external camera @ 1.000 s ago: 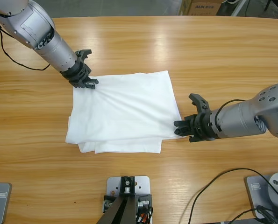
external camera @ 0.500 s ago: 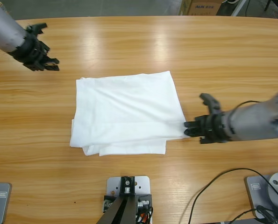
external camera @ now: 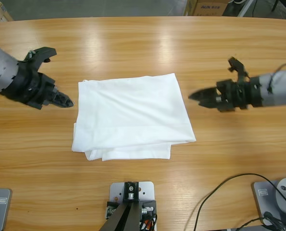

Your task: Fold clothes

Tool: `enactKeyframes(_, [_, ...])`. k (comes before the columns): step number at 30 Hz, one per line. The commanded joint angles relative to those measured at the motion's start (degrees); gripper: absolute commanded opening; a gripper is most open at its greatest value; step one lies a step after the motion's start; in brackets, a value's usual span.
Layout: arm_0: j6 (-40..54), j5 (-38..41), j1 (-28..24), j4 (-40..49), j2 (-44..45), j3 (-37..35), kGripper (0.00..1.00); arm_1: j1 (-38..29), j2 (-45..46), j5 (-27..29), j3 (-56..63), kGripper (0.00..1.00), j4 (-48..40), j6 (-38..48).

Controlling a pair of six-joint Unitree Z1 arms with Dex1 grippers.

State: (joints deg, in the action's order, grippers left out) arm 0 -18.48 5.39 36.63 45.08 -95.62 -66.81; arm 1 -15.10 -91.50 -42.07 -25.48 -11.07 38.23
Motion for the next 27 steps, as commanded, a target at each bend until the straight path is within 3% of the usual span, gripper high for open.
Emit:
enactKeyframes(1, [4.95,3.39,0.72,-0.79,5.99,9.42,0.757,8.58,-19.14,-9.7,0.75,0.989,-6.72,-8.96])
enactKeyframes(7, [4.59,3.31,0.72,-1.56,6.26,10.86,0.757,9.35,-22.74,-10.35,1.79,0.982,-9.53,-13.09])
enactKeyframes(13, [4.59,3.22,0.61,-2.02,6.36,11.3,0.757,6.24,-30.42,-12.58,3.63,0.977,-18.52,-12.8])
enactKeyframes(19, [4.59,2.95,0.46,-2.35,6.43,11.76,0.757,1.71,-30.26,-9.96,4.63,0.977,-20.4,-11.78])
enactKeyframes(27, [4.51,2.76,0.46,-2.81,6.42,12.0,0.757,-1.9,-27.43,-8.82,6.69,0.904,-20.84,-8.88])
